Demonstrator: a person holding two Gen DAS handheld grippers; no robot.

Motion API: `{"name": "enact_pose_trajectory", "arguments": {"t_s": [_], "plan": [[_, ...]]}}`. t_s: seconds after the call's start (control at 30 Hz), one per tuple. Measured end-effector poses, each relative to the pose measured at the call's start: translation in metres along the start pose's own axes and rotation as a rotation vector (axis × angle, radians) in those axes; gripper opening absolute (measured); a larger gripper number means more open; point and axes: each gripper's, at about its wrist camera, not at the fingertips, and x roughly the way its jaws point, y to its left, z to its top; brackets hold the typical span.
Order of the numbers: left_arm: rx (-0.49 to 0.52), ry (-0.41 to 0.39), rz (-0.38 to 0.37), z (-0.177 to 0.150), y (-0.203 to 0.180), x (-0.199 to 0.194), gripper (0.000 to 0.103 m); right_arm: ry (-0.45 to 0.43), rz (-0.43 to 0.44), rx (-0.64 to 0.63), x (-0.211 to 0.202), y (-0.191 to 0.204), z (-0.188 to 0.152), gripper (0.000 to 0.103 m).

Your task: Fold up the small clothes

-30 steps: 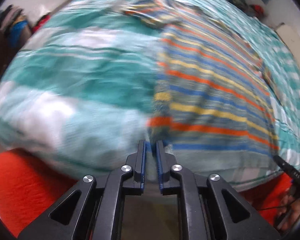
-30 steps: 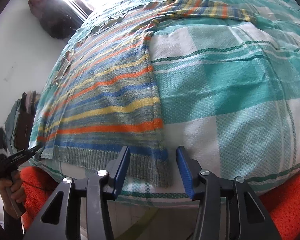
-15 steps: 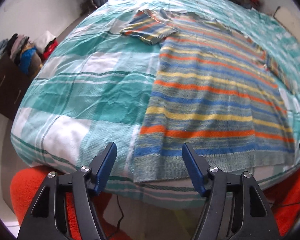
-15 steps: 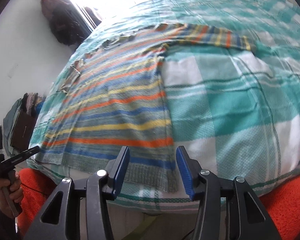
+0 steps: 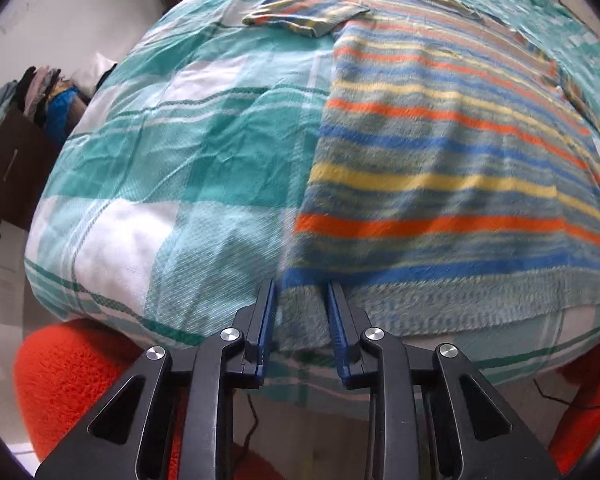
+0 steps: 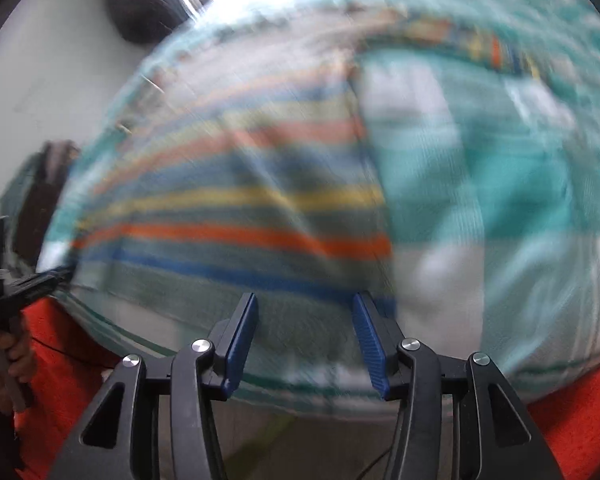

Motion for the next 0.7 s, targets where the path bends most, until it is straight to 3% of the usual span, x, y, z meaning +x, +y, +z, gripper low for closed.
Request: {"name": "enact_pose_trajectory", "arguments": {"t_s": [0.07, 0.13, 0.2, 0.27, 0.3, 0.37, 0.43, 0.5, 0.6, 0.7], "plan": [[0.035, 0.006, 0.032, -0.004, 0.004, -0.007, 0.034, -0.011, 0.003, -0.003, -0.001, 0.0, -0.002, 0.05], [0.029, 0.009, 0.061, -0.003, 0.016, -0.02, 0.051, -0.008, -0.009, -0.019, -0.003, 0.003, -0.002, 0.05], [0.002, -0.044, 0.069, 0.01, 0.034, -0.041, 0.059, -0.017, -0.01, -0.019, -0.007, 0.004, -0.002, 0.05], [0.029, -0.134, 0.08, 0.043, 0.041, -0.061, 0.063, -0.031, -0.008, -0.021, -0.01, 0.004, -0.003, 0.05], [0.062, -0.175, 0.083, 0.06, 0.039, -0.066, 0.071, -0.036, -0.007, -0.024, -0.012, 0.005, -0.002, 0.05], [0.17, -0.265, 0.101, 0.104, 0.022, -0.067, 0.079, -0.044, -0.007, -0.03, -0.015, 0.007, -0.002, 0.05], [0.33, -0.329, 0.113, 0.145, -0.011, -0.047, 0.08, -0.058, -0.006, -0.041, -0.019, 0.008, 0.0, 0.05], [0.407, -0.312, 0.118, 0.176, -0.031, -0.016, 0.079, -0.074, -0.006, -0.052, -0.022, 0.011, 0.003, 0.05], [0.383, -0.222, 0.099, 0.228, -0.042, 0.05, 0.075, -0.074, -0.012, -0.067, -0.02, 0.015, 0.004, 0.05], [0.331, -0.158, 0.067, 0.252, -0.039, 0.094, 0.075, -0.054, -0.007, -0.079, -0.013, 0.019, 0.001, 0.05]]}}
